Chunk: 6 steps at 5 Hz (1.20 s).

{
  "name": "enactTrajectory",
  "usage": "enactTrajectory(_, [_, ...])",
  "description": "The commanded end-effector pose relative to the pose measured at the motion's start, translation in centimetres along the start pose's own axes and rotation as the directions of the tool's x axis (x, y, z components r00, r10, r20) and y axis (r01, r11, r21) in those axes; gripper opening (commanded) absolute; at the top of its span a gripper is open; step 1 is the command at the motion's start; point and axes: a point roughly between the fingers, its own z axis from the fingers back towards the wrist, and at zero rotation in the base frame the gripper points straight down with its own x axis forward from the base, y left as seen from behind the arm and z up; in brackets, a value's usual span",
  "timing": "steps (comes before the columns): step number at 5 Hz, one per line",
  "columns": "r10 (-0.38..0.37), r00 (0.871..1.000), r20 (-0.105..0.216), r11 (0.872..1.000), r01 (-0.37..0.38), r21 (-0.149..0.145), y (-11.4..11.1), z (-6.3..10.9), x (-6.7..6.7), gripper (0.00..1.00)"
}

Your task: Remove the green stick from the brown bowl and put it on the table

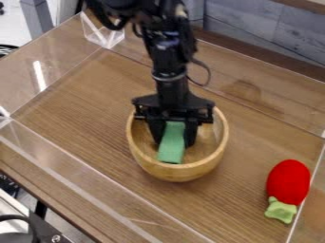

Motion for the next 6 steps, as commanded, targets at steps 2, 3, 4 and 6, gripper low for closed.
enactTrajectory(2, [0.006,0.998,0.065,0.999,-0.003,-0.047,3.2,2.0,0.8,0.00])
enactTrajectory(3, [0.051,0.996,0.071,0.997,-0.047,-0.053,4.1,1.2,0.6,0.00])
enactTrajectory(4, [0.021,0.998,0.063,0.999,-0.018,-0.052,4.7,0.6,0.9,0.00])
enactTrajectory(6, [-0.006,0.999,0.051,0.999,0.009,-0.049,5.6,0.0,1.5,0.00])
